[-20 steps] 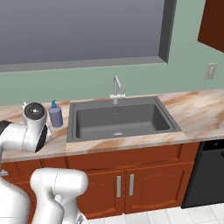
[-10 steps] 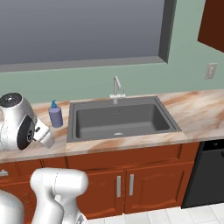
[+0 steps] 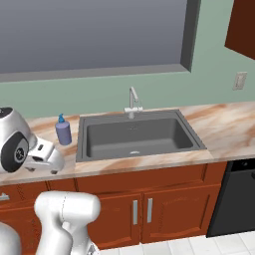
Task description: Restock the sink supplies by placing the sponge and soap dispenser on the counter and next to the sink. Make sure the soap dispenser is upright.
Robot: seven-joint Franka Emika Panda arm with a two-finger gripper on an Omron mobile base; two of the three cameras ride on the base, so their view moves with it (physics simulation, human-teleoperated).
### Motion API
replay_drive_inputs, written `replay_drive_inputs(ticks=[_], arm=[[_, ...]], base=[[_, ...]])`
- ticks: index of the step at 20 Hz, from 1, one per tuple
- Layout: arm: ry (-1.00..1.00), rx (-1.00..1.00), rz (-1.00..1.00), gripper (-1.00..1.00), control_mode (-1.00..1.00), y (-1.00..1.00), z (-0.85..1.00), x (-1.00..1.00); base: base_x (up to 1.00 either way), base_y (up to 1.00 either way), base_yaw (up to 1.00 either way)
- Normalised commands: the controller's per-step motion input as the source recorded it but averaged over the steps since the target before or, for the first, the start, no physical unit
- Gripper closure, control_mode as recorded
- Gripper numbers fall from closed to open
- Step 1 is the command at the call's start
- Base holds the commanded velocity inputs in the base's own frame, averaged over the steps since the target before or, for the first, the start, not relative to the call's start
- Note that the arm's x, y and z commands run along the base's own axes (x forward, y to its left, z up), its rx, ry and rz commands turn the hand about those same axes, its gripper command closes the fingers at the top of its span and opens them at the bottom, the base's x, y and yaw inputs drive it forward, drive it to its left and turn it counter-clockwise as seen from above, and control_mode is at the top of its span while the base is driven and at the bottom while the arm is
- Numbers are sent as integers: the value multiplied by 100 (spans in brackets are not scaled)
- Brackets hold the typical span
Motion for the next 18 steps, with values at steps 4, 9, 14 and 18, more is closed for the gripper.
replay_drive_inputs(ticks=[4, 9, 14, 18], arm=[[22, -2, 7, -100, -100, 0, -47, 1], [4, 0, 0, -100, -100, 2, -5, 0], [2, -2, 0, -100, -100, 6, -9, 0], [0, -4, 0, -100, -100, 11, -15, -8]], base=[[0, 0, 0], [0, 0, 0], [0, 0, 0], [0, 0, 0]])
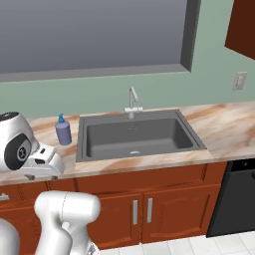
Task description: Restock the sink supplies by placing the sponge and soap dispenser on the counter and next to the sink. Make sure the soap dispenser is upright.
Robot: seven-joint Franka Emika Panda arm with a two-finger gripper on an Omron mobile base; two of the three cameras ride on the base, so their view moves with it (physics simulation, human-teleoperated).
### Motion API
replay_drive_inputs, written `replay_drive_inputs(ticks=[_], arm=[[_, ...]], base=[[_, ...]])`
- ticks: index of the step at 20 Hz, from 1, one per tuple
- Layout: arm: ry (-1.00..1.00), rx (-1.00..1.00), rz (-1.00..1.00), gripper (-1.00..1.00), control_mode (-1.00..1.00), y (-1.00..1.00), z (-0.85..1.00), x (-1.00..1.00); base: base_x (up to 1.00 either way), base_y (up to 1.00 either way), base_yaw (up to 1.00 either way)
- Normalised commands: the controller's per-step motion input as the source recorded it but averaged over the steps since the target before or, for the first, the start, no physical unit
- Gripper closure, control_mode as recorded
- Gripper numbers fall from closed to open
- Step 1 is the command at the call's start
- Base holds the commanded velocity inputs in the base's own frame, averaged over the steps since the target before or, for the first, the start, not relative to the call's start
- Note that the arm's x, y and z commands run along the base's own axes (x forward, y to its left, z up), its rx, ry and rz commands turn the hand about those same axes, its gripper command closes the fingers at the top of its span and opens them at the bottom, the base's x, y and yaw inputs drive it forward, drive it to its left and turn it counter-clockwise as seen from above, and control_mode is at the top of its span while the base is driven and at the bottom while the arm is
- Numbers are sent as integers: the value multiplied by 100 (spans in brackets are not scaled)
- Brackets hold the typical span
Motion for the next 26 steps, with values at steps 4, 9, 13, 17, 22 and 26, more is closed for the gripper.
replay_drive_inputs(ticks=[4, 9, 13, 17, 22, 26], arm=[[-1, -1, 0, -100, 100, 5, -3, -8], [0, 0, 0, -100, 100, 0, 0, 0], [0, 0, 0, -100, 100, 0, 0, 0], [0, 0, 0, -100, 100, 0, 0, 0], [0, 0, 0, -100, 100, 0, 0, 0], [0, 0, 0, -100, 100, 0, 0, 0]], base=[[-44, 24, 6], [-70, 66, 32], [-44, 92, 58], [-13, 100, 65], [-1, 100, 62], [0, 100, 59]])
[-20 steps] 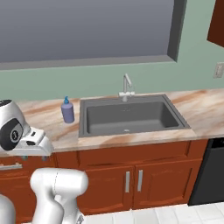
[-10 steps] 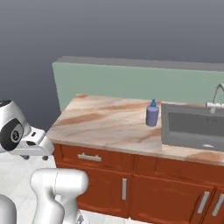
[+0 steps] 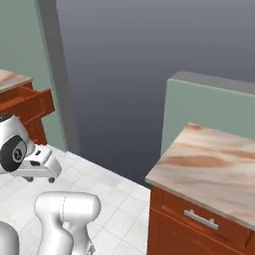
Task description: Restock the sink supplies by placing the sponge and soap dispenser on the counter and next to the sink. Make sure the soap dispenser is upright.
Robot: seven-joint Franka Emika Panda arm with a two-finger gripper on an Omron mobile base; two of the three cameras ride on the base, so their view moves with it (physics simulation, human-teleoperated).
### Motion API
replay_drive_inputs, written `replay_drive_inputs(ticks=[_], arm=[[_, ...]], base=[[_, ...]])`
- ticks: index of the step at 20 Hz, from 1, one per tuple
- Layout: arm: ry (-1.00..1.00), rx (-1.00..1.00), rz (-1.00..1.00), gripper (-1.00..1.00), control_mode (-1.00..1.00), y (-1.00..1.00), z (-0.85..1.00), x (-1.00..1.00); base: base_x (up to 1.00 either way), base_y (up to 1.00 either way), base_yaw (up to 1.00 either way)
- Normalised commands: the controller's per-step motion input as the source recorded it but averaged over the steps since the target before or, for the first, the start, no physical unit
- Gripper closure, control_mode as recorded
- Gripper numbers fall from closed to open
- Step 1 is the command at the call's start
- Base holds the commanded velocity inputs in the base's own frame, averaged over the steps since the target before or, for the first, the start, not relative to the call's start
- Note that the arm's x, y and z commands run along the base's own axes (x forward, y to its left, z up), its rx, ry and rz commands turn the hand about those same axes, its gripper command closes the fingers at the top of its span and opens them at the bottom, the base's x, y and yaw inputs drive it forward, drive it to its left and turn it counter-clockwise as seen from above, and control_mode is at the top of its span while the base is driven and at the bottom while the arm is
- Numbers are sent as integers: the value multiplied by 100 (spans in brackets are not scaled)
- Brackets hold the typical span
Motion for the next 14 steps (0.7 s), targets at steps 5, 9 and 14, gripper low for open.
replay_drive_inputs(ticks=[5, 9, 14], arm=[[0, 0, 0, -100, 100, 0, 0, 0], [0, 0, 0, -100, 100, 0, 0, 0], [0, 0, 0, -100, 100, 0, 0, 0]], base=[[17, 98, 54], [71, 73, 50], [100, 16, 49]])
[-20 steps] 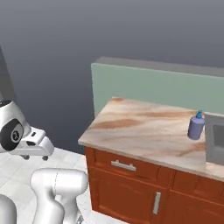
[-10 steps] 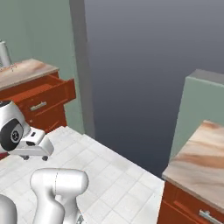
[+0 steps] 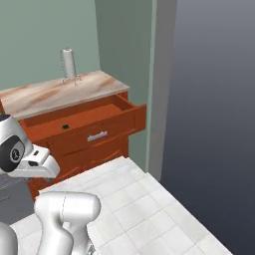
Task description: Restock the sink supplies by placing the sponge and soap dispenser on the counter and next to the sink. Make sure the soap dispenser is upright.
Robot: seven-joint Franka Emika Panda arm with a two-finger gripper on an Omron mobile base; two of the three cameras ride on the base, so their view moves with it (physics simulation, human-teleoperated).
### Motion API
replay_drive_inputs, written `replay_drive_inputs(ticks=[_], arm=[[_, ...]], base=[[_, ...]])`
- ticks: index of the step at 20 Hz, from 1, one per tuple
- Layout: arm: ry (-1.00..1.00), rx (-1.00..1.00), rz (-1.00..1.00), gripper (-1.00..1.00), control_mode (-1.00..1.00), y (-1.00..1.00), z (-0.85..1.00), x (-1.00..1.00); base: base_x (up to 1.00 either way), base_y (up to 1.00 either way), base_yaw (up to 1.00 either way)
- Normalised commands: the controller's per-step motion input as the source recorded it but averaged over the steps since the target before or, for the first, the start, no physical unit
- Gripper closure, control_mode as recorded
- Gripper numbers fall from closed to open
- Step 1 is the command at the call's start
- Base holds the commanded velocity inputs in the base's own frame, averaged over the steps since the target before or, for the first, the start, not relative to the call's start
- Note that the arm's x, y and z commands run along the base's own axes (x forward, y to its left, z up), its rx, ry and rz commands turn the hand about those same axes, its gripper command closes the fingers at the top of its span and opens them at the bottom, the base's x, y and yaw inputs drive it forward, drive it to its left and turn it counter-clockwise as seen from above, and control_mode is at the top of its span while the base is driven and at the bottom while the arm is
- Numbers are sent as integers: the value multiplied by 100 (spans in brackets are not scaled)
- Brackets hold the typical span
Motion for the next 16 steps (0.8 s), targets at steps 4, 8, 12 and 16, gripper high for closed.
replay_drive_inputs(ticks=[4, 8, 12, 16], arm=[[0, 0, 0, -100, 100, 0, 0, 0], [0, 0, 0, -100, 100, 0, 0, 0], [0, 0, 0, -100, 100, 0, 0, 0], [0, 0, 0, -100, 100, 0, 0, 0]], base=[[100, -5, 43], [88, -40, 33], [87, -35, 31], [65, -22, 31]])
